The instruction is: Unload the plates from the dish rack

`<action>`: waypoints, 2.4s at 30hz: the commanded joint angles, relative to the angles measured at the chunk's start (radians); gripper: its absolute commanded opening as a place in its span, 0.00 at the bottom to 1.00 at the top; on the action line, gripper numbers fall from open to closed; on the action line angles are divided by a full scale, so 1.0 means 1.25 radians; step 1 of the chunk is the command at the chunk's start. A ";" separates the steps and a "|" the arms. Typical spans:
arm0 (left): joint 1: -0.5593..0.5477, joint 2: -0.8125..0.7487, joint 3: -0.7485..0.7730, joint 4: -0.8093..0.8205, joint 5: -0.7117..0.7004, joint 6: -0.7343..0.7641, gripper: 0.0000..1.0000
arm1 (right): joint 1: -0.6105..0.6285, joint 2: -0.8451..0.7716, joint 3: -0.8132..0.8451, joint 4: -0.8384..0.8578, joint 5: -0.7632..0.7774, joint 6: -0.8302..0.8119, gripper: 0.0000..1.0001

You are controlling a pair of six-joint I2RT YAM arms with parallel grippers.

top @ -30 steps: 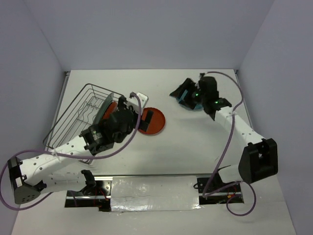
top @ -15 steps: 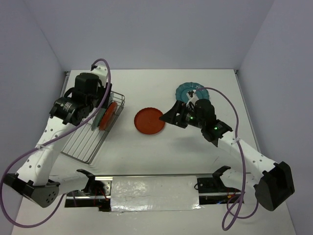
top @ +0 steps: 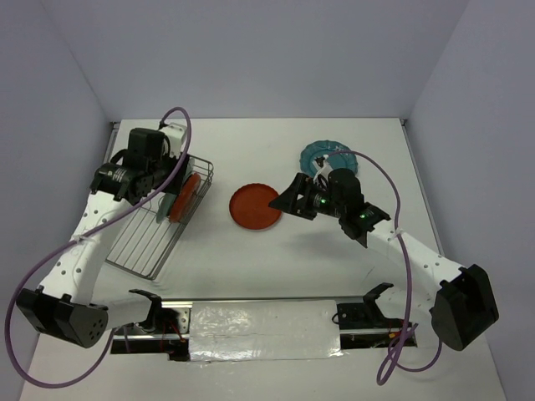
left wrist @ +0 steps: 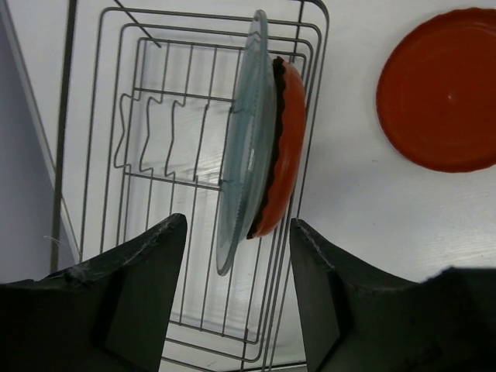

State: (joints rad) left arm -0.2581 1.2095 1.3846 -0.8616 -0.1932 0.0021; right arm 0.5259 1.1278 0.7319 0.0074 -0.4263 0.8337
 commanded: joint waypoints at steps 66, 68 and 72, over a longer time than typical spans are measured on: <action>0.025 0.118 0.187 -0.023 -0.039 0.051 0.00 | 0.001 -0.025 0.013 0.009 0.000 -0.003 0.80; 0.025 0.116 0.213 -0.019 -0.038 0.052 0.00 | 0.001 -0.024 0.013 0.009 0.001 -0.003 0.80; 0.025 0.121 0.284 -0.029 -0.007 0.049 0.00 | 0.000 -0.020 0.016 0.006 0.006 -0.003 0.80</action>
State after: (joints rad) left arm -0.2340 1.3888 1.6169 -1.0084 -0.1585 0.0212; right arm 0.5259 1.1206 0.7319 0.0032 -0.4255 0.8337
